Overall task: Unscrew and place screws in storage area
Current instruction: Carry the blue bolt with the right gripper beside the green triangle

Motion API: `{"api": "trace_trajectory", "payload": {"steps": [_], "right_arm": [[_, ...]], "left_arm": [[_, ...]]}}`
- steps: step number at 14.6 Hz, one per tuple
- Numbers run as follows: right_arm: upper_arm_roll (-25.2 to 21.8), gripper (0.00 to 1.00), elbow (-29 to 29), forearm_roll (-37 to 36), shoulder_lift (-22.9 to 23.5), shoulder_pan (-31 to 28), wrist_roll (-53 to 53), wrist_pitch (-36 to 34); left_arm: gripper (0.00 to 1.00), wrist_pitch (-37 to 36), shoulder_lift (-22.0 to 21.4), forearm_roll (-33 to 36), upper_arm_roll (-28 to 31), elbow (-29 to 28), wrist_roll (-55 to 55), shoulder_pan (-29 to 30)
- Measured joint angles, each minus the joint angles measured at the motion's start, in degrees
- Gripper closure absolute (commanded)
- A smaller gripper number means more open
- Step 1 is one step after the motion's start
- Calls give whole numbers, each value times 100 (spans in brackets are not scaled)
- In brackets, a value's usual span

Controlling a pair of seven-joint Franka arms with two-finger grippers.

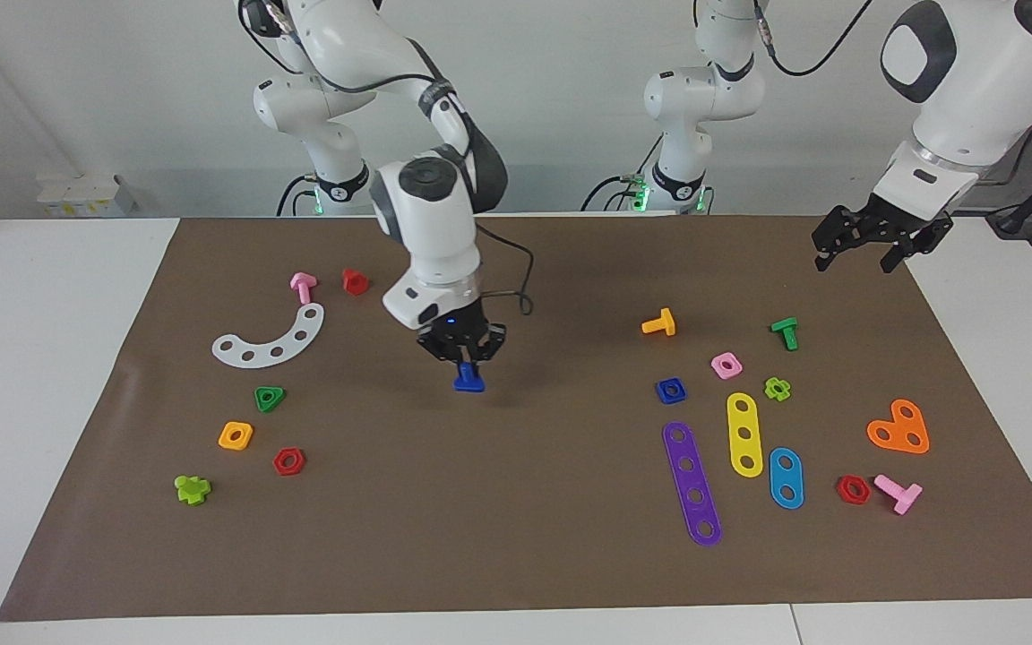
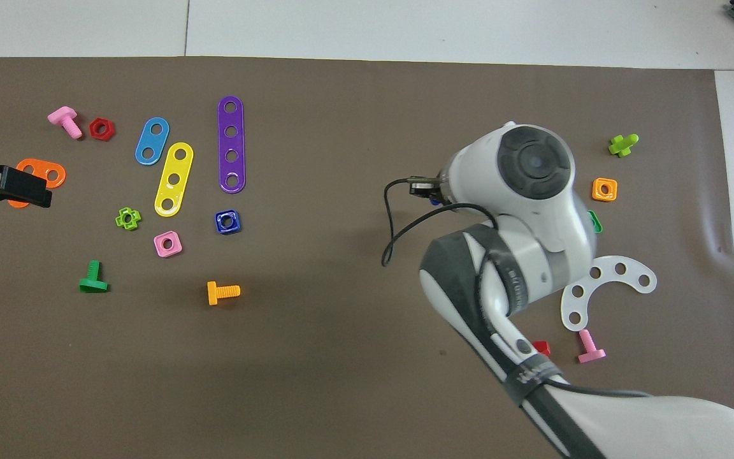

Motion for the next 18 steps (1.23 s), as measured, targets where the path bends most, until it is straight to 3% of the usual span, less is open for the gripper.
{"api": "trace_trajectory", "payload": {"steps": [3,6,10,14,16,17,18], "right_arm": [[-4,100,-582,0,-523,-932,-871,-190],[0,100,-1317,4,-771,-1468,-1434,-46],[7,100,-2340,8,-830,-1827,-1866,948],[35,100,-2663,49,-812,-1836,-1872,1330],[47,11,-2684,112,-737,-1828,-1872,1501],[57,0,-2690,144,-680,-1827,-1872,1621],[62,0,-2692,152,-621,-1827,-1872,1718]], "left_arm": [[0,6,-55,0,-12,-46,0,0],[0,5,-74,0,-22,-63,0,-2],[0,4,-75,0,-30,-84,0,-3],[0,-5,-86,0,-36,-116,0,-3],[0,-8,-118,-7,-40,-200,0,-3],[0,-8,-144,-24,-42,-253,-1,-4],[0,-9,-171,-49,-45,-293,-3,-4]]}}
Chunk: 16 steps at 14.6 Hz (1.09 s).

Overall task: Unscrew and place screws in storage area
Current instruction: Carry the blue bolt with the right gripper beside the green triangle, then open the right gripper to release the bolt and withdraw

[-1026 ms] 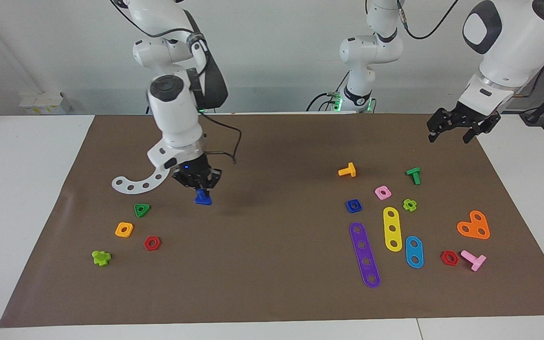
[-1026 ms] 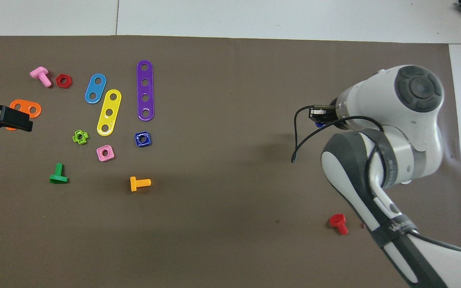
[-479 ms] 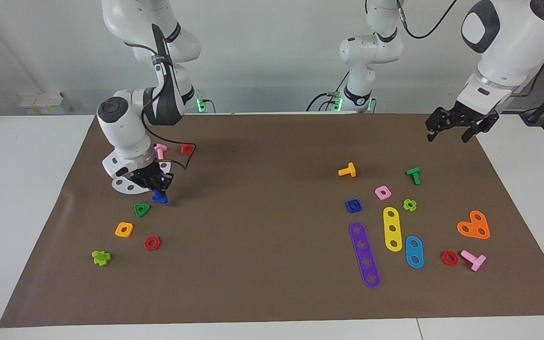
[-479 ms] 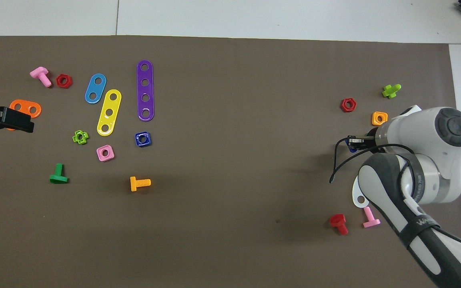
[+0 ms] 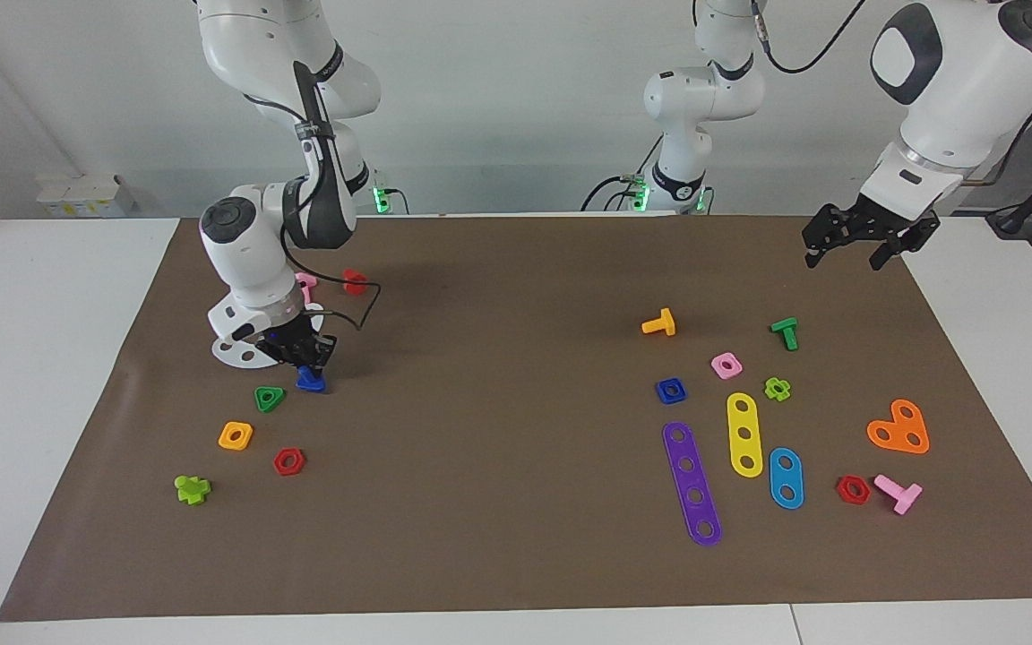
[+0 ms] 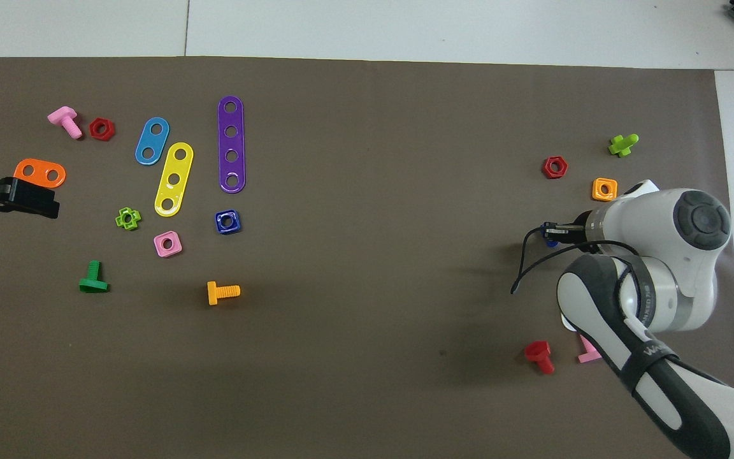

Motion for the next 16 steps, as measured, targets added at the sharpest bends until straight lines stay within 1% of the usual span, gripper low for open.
{"api": "trace_trajectory", "payload": {"steps": [3,4,5,7,10,14,16], "right_arm": [[2,0,65,2,65,0,0,124],[0,0,187,2,43,-1,0,67],[-5,0,388,2,-6,-4,0,-163],[-52,0,1014,1,-174,-26,2,-1029],[-93,0,1984,-12,-568,-207,2,-2500],[-108,0,2898,-45,-1179,-473,1,-4483],[-95,0,3372,-276,-1276,-483,1,-5239]], "left_arm": [[0,-8,-51,-16,-2,-54,-2,0],[0,-10,-57,-17,-2,-58,-2,0],[0,-10,-59,-18,-2,-60,-2,0],[0,-11,-60,-19,-2,-61,-2,0],[0,-11,-60,-20,-2,-61,-2,0],[0,-11,-60,-21,-2,-62,-2,0],[0,-10,-62,-21,-2,-62,-2,0]]}}
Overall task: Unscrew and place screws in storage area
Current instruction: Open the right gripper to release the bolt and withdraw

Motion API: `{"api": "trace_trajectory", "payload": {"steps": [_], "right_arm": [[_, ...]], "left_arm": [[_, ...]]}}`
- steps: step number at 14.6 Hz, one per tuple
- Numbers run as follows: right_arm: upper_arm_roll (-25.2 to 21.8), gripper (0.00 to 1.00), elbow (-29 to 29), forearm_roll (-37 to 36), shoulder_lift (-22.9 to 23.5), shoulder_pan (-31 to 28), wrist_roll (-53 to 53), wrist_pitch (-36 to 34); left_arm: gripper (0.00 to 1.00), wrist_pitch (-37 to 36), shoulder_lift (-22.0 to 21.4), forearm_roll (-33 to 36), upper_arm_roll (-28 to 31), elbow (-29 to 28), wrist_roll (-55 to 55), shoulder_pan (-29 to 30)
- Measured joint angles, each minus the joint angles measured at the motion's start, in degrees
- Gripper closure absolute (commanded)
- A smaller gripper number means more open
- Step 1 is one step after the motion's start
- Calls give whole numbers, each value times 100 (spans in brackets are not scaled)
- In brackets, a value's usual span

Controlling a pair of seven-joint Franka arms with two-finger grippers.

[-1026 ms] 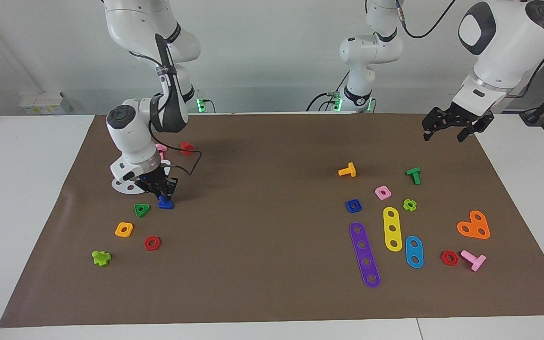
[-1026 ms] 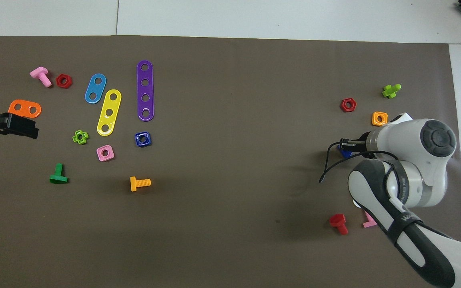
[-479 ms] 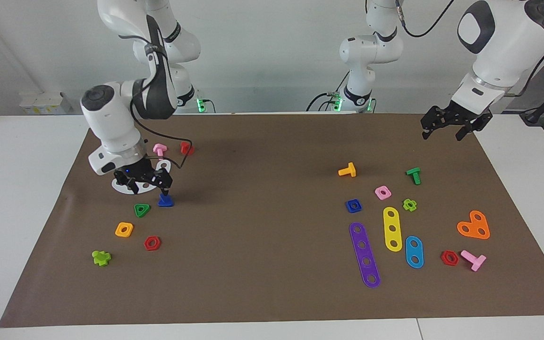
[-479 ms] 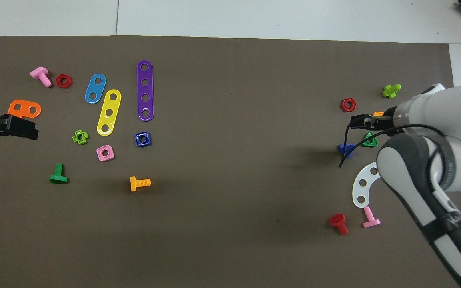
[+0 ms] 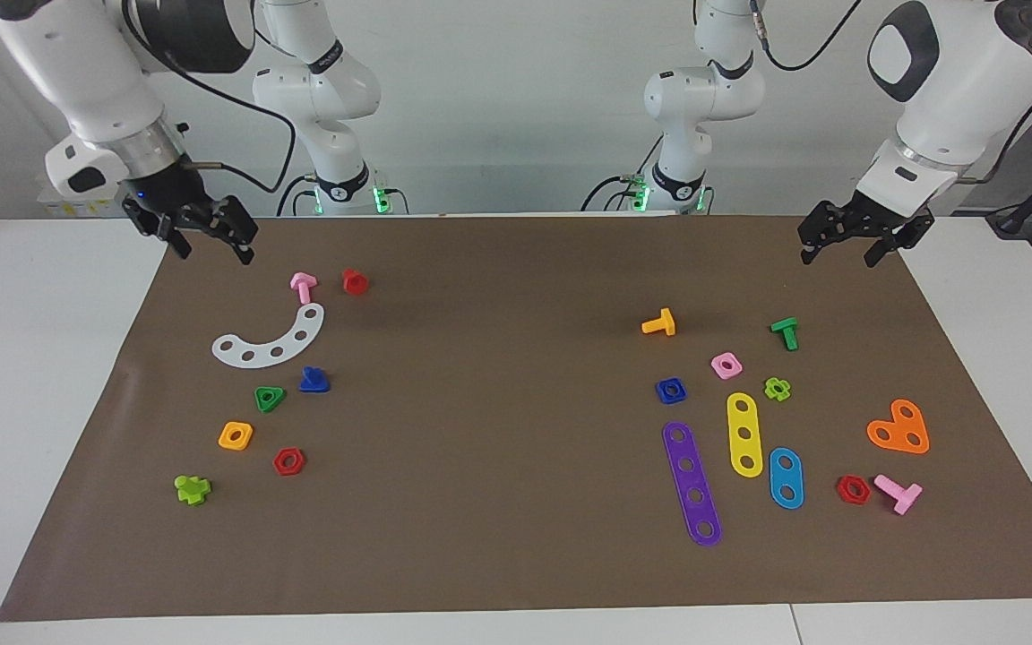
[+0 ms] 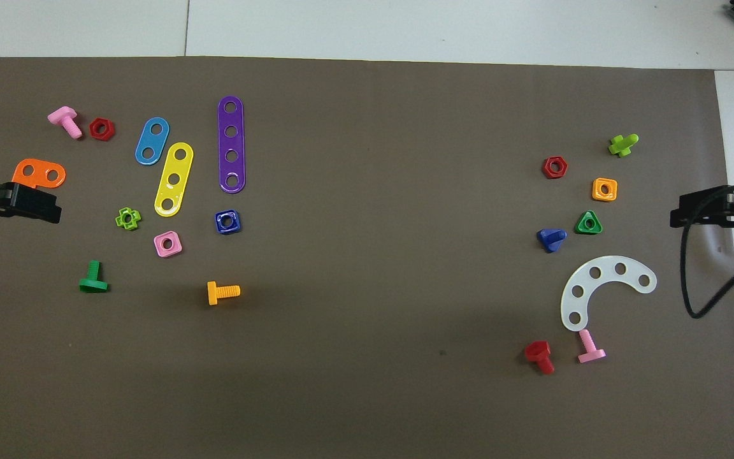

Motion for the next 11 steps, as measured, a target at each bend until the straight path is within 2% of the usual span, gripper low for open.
{"api": "trace_trajectory", "payload": {"steps": [2,11], "right_arm": [[37,0,289,-130,-2,3,0,-293],[100,0,222,-162,54,34,-24,-319]], "left_arm": [[0,3,-3,0,0,0,0,0],[0,5,-4,0,-1,0,0,0]]}}
